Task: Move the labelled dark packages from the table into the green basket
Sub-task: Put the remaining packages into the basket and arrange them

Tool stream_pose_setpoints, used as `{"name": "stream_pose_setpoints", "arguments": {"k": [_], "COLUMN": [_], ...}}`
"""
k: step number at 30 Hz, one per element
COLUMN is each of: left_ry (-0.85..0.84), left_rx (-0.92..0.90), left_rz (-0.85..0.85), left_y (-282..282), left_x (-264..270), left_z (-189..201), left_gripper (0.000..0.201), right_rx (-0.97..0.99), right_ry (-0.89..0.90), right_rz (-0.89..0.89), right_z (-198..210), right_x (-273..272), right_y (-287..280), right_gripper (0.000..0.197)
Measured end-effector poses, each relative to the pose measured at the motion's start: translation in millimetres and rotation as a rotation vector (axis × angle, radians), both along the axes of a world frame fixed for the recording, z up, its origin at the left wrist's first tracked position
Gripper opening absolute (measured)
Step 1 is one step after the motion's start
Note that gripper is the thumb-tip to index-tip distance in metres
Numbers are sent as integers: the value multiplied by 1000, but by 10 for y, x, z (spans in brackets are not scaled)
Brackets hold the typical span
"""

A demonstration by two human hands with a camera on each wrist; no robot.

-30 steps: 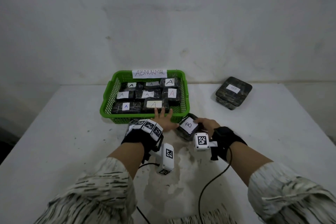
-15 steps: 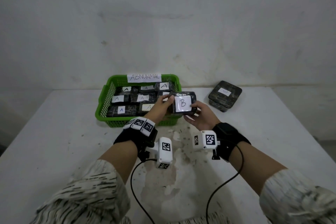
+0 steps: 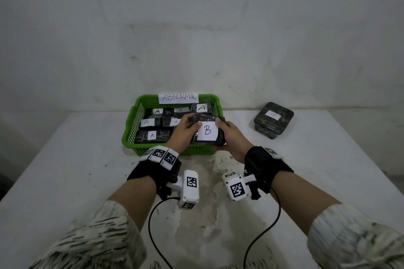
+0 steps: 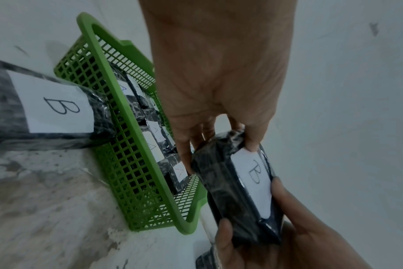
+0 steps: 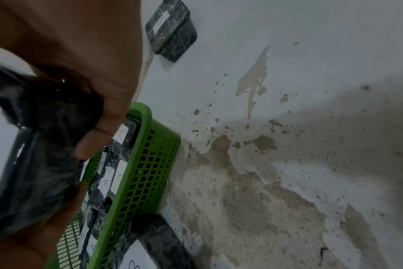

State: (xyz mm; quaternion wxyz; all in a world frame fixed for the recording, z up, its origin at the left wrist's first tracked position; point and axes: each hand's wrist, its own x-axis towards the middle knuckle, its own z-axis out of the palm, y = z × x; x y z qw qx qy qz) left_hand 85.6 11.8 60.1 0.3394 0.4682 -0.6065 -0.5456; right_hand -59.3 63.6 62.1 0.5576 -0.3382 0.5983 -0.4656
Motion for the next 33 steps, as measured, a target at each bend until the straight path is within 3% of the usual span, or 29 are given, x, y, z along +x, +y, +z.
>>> {"name": "stream_pose_setpoints", "arguments": {"k": [6, 13, 18, 20, 24, 30, 33], "left_ry": [52, 40, 53, 92, 66, 194, 169], "left_rx": [28, -34, 28, 88, 28, 174, 136], "left_rz": [-57, 38, -19, -67, -30, -51, -67], "left_y": [41, 22, 48, 73, 52, 35, 34], "left_x": [-42, -88, -31, -10, 7, 29, 16], "left_z": [89, 148, 259, 283, 260, 264, 236], "left_gripper": [32, 19, 37, 41, 45, 55, 59], "right_rx": [-84, -134, -139, -155, -140, -168, -161], "right_ry": [35, 6, -13, -42, -115, -127, -162], "right_rz": [-92, -156, -134, -159, -90, -70, -95], "right_z": [4, 25, -4, 0, 22, 1, -20], "right_x": [-2, 43, 3, -2, -25, -70, -67], "right_y": [-52, -112, -128, -122, -99, -114, -125], "right_gripper": [53, 48, 51, 42, 33, 47, 50]}}
